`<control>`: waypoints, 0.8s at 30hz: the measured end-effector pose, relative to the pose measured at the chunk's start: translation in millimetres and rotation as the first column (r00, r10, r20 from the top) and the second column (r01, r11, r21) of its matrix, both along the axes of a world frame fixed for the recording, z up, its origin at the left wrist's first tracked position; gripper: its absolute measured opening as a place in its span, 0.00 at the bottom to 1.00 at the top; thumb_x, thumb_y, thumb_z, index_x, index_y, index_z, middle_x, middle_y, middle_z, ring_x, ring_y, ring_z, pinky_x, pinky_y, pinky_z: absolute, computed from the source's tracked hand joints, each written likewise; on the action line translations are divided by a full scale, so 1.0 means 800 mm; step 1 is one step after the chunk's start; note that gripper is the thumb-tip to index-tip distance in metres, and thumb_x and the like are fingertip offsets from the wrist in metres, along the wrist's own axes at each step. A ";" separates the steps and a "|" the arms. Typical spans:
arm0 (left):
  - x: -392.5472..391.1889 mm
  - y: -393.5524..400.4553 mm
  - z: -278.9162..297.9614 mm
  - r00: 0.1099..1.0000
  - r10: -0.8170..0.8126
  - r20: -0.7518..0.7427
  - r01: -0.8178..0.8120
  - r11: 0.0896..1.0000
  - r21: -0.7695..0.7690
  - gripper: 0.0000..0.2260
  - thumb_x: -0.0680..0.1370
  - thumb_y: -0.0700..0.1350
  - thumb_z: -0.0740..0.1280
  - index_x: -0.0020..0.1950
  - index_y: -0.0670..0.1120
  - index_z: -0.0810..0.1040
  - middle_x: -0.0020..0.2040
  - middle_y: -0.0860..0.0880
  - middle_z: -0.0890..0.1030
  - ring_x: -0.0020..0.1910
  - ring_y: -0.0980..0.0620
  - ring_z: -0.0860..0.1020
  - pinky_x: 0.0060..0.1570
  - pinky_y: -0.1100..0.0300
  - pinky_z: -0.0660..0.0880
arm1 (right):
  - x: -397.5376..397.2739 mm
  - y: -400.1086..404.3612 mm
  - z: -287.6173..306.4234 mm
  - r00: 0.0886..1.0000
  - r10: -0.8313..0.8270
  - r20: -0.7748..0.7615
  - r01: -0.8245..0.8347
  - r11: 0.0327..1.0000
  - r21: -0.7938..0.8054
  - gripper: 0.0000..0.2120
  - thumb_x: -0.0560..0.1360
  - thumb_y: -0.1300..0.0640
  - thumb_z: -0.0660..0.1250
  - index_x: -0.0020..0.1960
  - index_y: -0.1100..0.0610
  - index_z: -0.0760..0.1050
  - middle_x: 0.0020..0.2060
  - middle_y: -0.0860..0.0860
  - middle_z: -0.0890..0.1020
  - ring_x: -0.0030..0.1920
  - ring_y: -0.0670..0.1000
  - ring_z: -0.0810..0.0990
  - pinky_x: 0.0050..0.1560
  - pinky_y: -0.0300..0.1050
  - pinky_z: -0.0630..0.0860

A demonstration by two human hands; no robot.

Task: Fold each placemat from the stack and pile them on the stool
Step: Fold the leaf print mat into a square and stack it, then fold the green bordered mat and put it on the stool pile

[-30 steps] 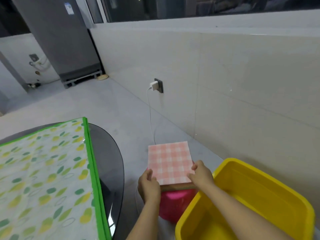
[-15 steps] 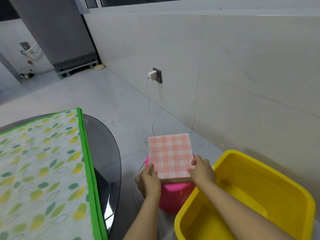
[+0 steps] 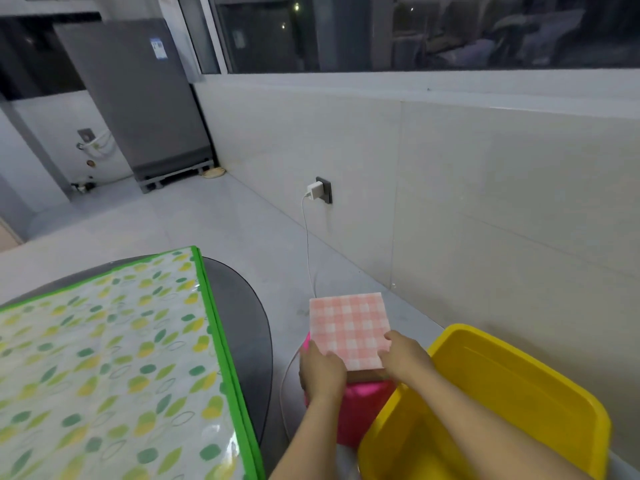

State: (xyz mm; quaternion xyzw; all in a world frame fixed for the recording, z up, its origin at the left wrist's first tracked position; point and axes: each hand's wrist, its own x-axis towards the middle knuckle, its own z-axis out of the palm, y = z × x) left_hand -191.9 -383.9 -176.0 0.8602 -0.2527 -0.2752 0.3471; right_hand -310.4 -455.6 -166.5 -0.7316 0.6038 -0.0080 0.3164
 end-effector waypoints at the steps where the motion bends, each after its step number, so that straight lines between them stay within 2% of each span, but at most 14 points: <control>1: -0.003 0.003 0.016 0.999 -0.013 -0.035 0.011 0.999 -0.048 0.19 0.79 0.39 0.54 0.71 0.41 0.66 0.69 0.42 0.68 0.65 0.41 0.70 0.65 0.50 0.68 | 0.001 0.007 0.014 0.999 -0.011 0.052 0.013 0.999 -0.032 0.21 0.79 0.53 0.58 0.71 0.54 0.64 0.66 0.54 0.73 0.65 0.55 0.73 0.61 0.45 0.70; 3: -0.011 0.011 0.054 0.997 -0.051 -0.065 0.042 0.990 -0.137 0.20 0.80 0.39 0.53 0.72 0.41 0.64 0.71 0.43 0.67 0.68 0.43 0.68 0.67 0.54 0.65 | 0.006 0.023 0.045 0.980 -0.009 0.199 0.029 0.995 -0.098 0.19 0.78 0.54 0.59 0.69 0.53 0.67 0.65 0.53 0.74 0.64 0.54 0.73 0.61 0.45 0.70; 6: -0.012 0.035 0.113 0.999 -0.045 0.013 0.047 0.950 -0.310 0.20 0.80 0.38 0.54 0.73 0.40 0.64 0.71 0.43 0.68 0.70 0.46 0.67 0.67 0.58 0.62 | 0.013 0.054 0.092 0.921 0.054 0.386 0.029 0.978 -0.205 0.16 0.77 0.56 0.61 0.64 0.52 0.72 0.62 0.51 0.77 0.62 0.51 0.75 0.61 0.45 0.72; 10: 0.004 0.092 0.178 0.989 -0.048 0.139 0.103 0.901 -0.421 0.19 0.80 0.40 0.55 0.72 0.44 0.66 0.70 0.45 0.70 0.67 0.48 0.70 0.63 0.58 0.65 | 0.025 0.104 0.154 0.840 0.180 0.512 0.001 0.943 -0.332 0.14 0.78 0.58 0.60 0.63 0.53 0.74 0.58 0.50 0.79 0.55 0.49 0.78 0.56 0.40 0.72; 13: 0.023 0.148 0.208 0.973 -0.035 0.228 0.141 0.871 -0.471 0.18 0.80 0.41 0.56 0.70 0.44 0.69 0.68 0.47 0.71 0.66 0.52 0.70 0.59 0.63 0.65 | 0.045 0.151 0.188 0.780 0.289 0.555 -0.064 0.919 -0.390 0.13 0.79 0.57 0.59 0.62 0.51 0.74 0.56 0.47 0.80 0.49 0.45 0.78 0.51 0.37 0.72; 16: 0.046 0.207 0.221 0.957 -0.037 0.288 0.175 0.865 -0.470 0.16 0.80 0.42 0.57 0.68 0.47 0.71 0.66 0.50 0.73 0.61 0.53 0.73 0.57 0.63 0.68 | 0.072 0.198 0.206 0.723 0.384 0.574 -0.146 0.897 -0.416 0.12 0.78 0.57 0.61 0.60 0.50 0.75 0.54 0.45 0.80 0.45 0.41 0.77 0.52 0.39 0.74; 18: 0.061 0.247 0.223 0.953 -0.049 0.298 0.187 0.870 -0.455 0.15 0.80 0.44 0.58 0.67 0.49 0.71 0.64 0.53 0.72 0.55 0.57 0.75 0.53 0.65 0.68 | 0.090 0.227 0.210 0.694 0.451 0.561 -0.215 0.874 -0.436 0.13 0.77 0.57 0.62 0.60 0.49 0.75 0.55 0.44 0.80 0.46 0.41 0.78 0.54 0.40 0.75; 20: 0.078 0.283 0.219 0.952 -0.047 0.301 0.186 0.874 -0.449 0.15 0.80 0.44 0.58 0.66 0.50 0.71 0.64 0.54 0.73 0.51 0.60 0.76 0.51 0.66 0.69 | 0.107 0.254 0.208 0.666 0.509 0.546 -0.283 0.849 -0.446 0.14 0.77 0.57 0.63 0.61 0.48 0.75 0.54 0.44 0.79 0.47 0.41 0.79 0.51 0.35 0.74; 22: 0.095 0.318 0.213 0.954 -0.043 0.296 0.174 0.886 -0.430 0.14 0.80 0.44 0.59 0.65 0.51 0.72 0.62 0.55 0.74 0.50 0.61 0.77 0.50 0.66 0.71 | 0.122 0.275 0.202 0.644 0.553 0.529 -0.344 0.827 -0.445 0.13 0.77 0.56 0.63 0.60 0.47 0.74 0.54 0.42 0.78 0.44 0.40 0.77 0.48 0.32 0.73; 24: 0.112 0.350 0.203 0.951 -0.035 0.307 0.163 0.901 -0.402 0.12 0.80 0.45 0.59 0.64 0.53 0.73 0.61 0.57 0.74 0.50 0.62 0.76 0.48 0.68 0.71 | 0.136 0.292 0.193 0.635 0.602 0.484 -0.415 0.794 -0.444 0.13 0.77 0.54 0.63 0.60 0.44 0.74 0.53 0.40 0.77 0.45 0.40 0.77 0.49 0.35 0.73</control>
